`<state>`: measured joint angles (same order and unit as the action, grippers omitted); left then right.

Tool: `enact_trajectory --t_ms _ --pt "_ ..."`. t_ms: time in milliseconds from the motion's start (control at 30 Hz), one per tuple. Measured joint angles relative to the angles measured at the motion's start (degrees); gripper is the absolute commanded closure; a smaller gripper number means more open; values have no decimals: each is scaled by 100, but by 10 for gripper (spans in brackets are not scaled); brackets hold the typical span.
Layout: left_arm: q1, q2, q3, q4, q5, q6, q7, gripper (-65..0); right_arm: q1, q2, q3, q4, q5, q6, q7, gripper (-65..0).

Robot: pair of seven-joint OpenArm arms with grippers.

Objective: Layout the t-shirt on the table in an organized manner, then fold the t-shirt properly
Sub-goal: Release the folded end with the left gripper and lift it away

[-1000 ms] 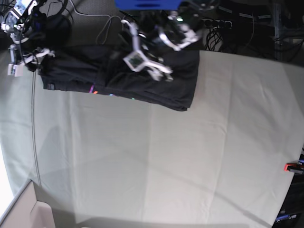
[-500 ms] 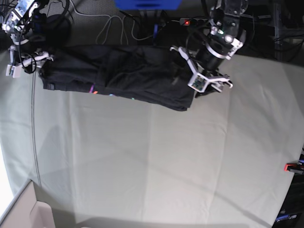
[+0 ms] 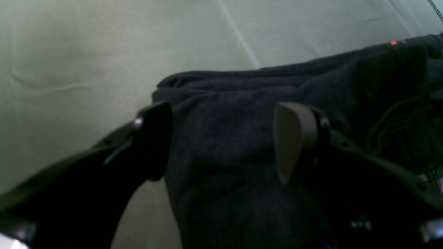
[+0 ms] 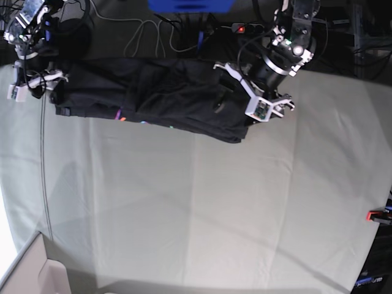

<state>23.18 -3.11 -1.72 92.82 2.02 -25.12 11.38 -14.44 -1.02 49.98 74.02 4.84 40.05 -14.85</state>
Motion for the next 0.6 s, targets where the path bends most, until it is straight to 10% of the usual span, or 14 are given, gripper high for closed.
enact_trajectory --t_ms 600 --pt "-4 -184 -813 -9 -42 0 2 -448 -225 -166 -870 -42 164 -48 212 -403"
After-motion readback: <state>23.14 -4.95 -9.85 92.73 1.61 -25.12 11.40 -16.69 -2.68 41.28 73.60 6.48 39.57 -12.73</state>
